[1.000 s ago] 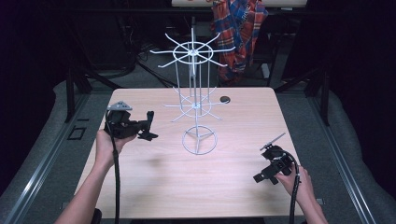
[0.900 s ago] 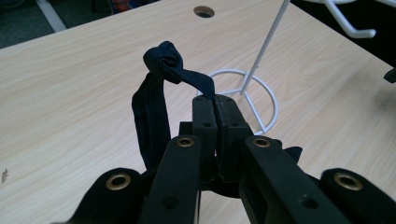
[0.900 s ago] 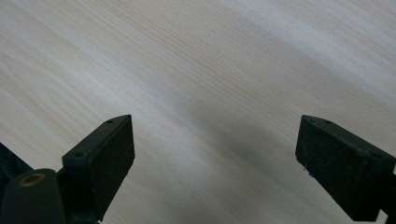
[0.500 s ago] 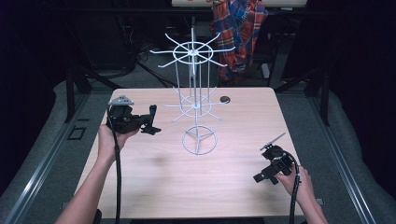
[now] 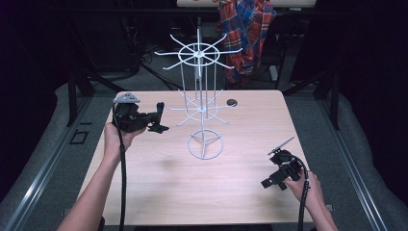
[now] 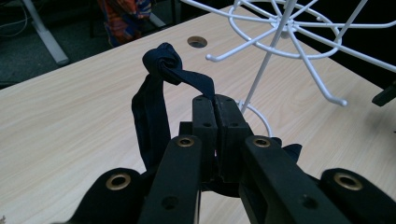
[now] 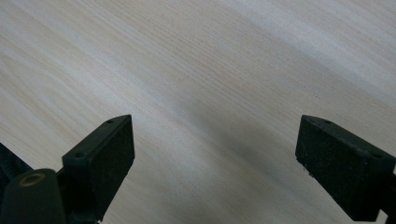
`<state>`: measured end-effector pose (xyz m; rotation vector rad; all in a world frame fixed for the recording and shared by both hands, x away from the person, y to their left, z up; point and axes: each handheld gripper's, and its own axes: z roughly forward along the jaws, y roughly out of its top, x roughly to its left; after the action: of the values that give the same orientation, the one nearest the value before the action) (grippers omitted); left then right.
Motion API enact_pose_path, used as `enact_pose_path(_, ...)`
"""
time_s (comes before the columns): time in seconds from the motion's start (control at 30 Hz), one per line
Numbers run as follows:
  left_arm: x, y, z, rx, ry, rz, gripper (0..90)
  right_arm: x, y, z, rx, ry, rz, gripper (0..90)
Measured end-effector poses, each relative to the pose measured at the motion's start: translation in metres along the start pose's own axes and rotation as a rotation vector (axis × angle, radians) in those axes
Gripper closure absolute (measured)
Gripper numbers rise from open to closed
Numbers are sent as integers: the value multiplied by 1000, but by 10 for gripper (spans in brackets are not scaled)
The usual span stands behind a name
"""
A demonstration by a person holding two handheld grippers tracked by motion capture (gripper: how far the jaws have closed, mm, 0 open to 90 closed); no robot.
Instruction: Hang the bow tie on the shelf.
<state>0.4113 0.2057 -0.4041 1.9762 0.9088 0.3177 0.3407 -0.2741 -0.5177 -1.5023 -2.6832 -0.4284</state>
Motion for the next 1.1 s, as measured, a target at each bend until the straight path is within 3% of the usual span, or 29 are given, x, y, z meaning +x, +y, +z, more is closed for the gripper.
enact_pose_path(0.5, -7, 12, 4, -28, -21, 34, 883, 0, 0, 0, 0, 0, 6, 115)
enact_pose_path(0.83, -13, 16, 15, -2, -39, 67, 883, 0, -1, 0, 1, 3, 9, 115)
enact_pose_path(1.1, -15, 14, 25, 14, -42, 65, 883, 0, -1, 0, 3, 7, 7, 115)
